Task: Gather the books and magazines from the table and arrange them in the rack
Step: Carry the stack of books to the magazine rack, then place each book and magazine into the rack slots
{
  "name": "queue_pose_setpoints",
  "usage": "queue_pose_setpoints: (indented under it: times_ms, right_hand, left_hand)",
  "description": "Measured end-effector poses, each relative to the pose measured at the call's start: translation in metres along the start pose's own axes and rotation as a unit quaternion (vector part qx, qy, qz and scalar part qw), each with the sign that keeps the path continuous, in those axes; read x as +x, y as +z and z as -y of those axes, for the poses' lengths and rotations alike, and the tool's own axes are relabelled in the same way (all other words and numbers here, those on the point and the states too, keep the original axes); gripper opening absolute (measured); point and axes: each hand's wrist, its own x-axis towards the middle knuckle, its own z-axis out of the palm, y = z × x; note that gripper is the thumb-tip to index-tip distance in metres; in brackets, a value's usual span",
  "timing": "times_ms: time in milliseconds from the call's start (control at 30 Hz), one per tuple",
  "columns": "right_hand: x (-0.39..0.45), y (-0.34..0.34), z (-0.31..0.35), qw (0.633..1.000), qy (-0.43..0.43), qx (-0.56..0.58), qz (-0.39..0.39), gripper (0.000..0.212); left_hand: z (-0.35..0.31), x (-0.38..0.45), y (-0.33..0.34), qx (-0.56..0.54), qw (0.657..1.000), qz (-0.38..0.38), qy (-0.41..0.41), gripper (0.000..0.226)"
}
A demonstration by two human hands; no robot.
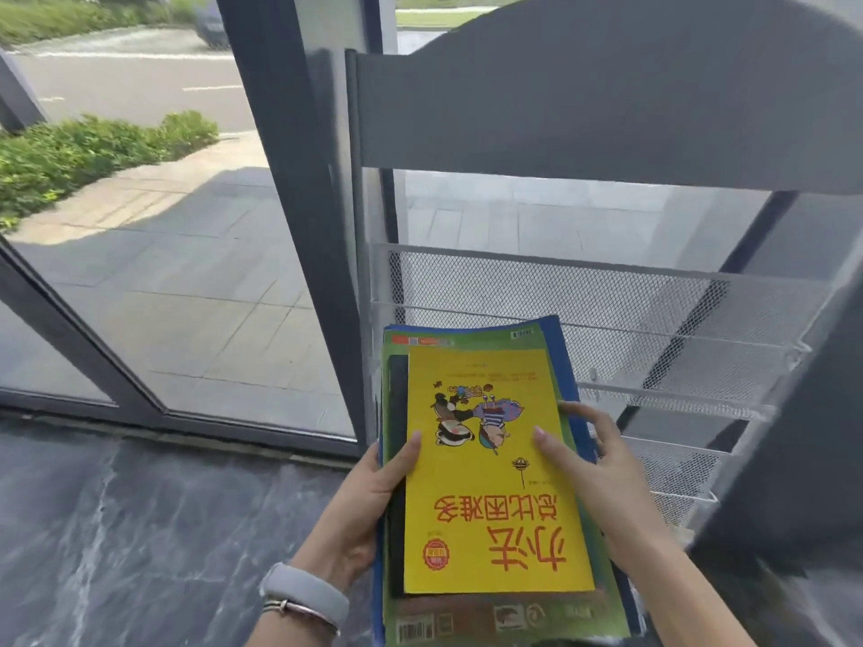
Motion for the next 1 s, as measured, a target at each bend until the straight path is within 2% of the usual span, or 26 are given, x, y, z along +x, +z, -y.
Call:
queue_pose_setpoints:
  times_ms: [233,333,433,567,633,733,867,1000]
  right_hand:
    - [0.010,0.053,0.010,0.986,-0.034,-0.120,-0.115,0.045]
    - [0.013,0.062,0.005,0.983,-0.030,-0.115,-0.136,0.048]
    - [0.013,0.063,0.006,0.989,-0.021,-0.076,-0.123,0.056]
    - [0.017,0.053,0.009,0.994,-0.003,0.020,-0.111,0.042]
    - [0.022,0.045,0.014,0.991,-0.006,0.066,-0.119,0.035]
    - [0.033,0.038,0.026,0.990,-0.040,0.047,-0.128,0.029]
    - [0.059,0.031,0.050,0.993,-0.074,0.039,-0.088,0.021]
    - [0.088,0.040,0.077,0.988,-0.106,0.107,-0.038,0.033]
  left_hand:
    - [-0.038,0.024,-0.032,0.042,0.997,0.055,-0.045,0.068]
    - [-0.045,0.030,-0.040,0.054,0.995,0.071,-0.052,0.069]
    - [-0.049,0.034,-0.041,0.052,0.994,0.084,-0.054,0.068]
    - [-0.055,0.035,-0.039,0.059,0.994,0.086,-0.044,0.061]
    - [-0.056,0.033,-0.039,0.040,0.996,0.075,-0.025,0.051]
    - [-0.060,0.027,-0.041,0.010,0.999,0.044,0.020,0.043]
    - [-0.078,0.017,-0.050,-0.023,0.994,-0.006,0.108,0.035]
    - [-0.101,0.010,-0.064,-0.060,0.980,-0.046,0.183,0.028]
